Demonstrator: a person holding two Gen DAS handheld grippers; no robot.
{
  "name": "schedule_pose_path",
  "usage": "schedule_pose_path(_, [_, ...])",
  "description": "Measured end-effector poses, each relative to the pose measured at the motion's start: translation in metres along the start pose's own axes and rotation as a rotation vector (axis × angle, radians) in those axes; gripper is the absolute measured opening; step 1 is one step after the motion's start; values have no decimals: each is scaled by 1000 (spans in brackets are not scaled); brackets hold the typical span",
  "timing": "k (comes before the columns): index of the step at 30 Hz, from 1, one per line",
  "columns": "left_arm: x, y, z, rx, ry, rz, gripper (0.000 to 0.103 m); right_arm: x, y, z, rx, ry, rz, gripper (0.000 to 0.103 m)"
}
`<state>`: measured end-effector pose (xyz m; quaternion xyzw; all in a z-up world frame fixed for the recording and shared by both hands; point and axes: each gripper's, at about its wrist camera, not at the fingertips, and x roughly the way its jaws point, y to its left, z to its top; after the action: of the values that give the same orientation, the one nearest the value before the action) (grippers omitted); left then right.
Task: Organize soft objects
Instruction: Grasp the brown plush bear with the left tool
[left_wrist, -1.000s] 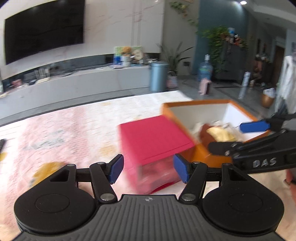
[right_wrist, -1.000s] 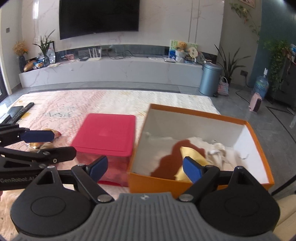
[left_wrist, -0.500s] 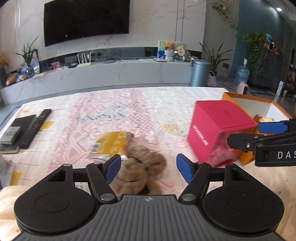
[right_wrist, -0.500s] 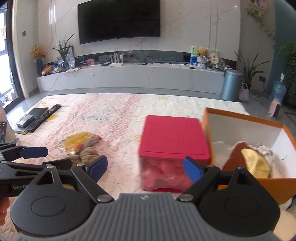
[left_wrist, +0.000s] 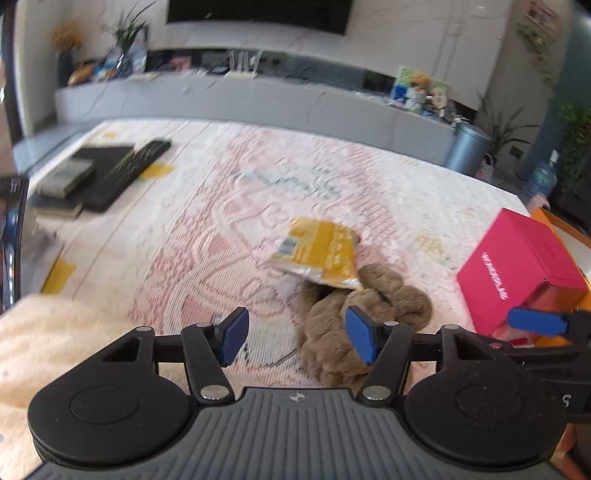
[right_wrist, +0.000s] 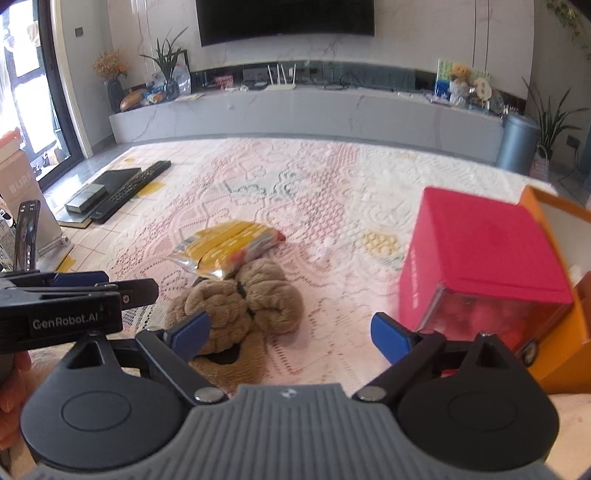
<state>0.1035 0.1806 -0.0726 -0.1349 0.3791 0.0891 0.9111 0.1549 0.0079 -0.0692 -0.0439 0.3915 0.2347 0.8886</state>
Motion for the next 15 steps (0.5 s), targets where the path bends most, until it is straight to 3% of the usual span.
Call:
schedule_pose_path(2, [1, 6, -1, -39, 2, -4, 66, 10, 4, 0, 15, 18, 11, 93])
schedule_pose_path(7, [3, 11, -1, -85, -1, 29, 52, 31, 10, 4, 52, 41, 18, 93])
schedule_pose_path(10, [1, 14, -1, -104, -18, 20, 52, 44, 8, 8, 81, 57, 21, 93])
schedule_pose_path(15, [11, 6, 1, -54, 22, 3, 52, 55, -4, 16, 171, 47, 32, 90])
